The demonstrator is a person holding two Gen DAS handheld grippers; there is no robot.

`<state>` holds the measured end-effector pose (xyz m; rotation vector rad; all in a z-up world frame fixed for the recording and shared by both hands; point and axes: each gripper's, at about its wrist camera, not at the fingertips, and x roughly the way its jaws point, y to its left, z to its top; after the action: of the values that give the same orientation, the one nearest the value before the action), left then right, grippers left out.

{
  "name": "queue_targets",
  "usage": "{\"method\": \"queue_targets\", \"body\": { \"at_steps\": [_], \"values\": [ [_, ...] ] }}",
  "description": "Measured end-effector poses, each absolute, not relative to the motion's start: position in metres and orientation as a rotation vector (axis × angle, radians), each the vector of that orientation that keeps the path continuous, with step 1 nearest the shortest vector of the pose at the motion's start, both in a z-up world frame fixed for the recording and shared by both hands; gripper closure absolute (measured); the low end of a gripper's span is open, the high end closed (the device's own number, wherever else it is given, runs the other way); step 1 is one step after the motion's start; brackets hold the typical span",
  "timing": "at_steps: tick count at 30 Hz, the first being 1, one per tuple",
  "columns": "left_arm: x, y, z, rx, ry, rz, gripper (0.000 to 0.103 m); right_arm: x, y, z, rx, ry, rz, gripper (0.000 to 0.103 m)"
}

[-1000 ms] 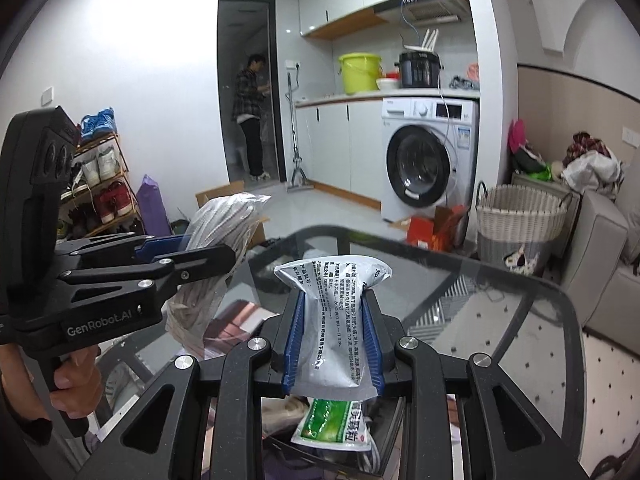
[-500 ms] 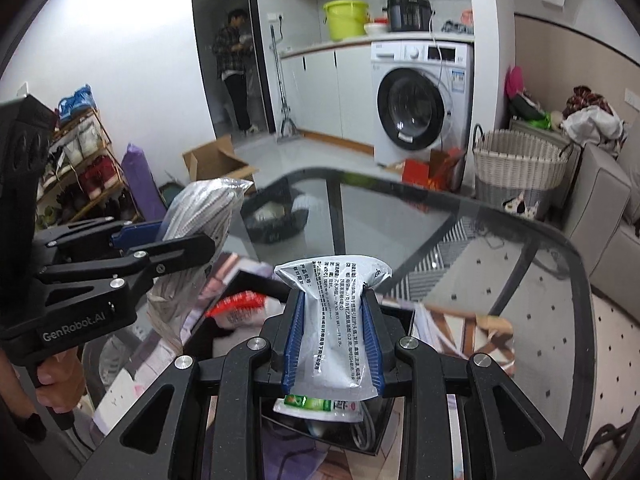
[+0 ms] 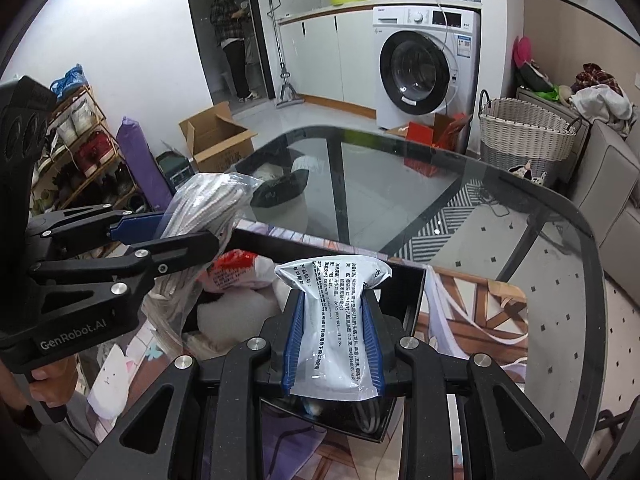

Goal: Organize soft objects
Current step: 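Lower the rope bag with the left gripper while the right lowers the white sachet into the box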

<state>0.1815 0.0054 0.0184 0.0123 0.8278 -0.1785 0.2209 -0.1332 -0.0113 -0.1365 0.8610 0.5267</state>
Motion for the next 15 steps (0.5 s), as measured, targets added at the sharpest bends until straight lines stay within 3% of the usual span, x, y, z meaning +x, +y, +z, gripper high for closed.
{"method": "queue_targets", "body": {
  "at_steps": [15],
  "values": [
    [0.184,0.004,0.005,0.013,0.899,-0.208,0.068,0.217,-0.129,-0.019,-0.152,0.887,0.534,0.073]
  ]
}}
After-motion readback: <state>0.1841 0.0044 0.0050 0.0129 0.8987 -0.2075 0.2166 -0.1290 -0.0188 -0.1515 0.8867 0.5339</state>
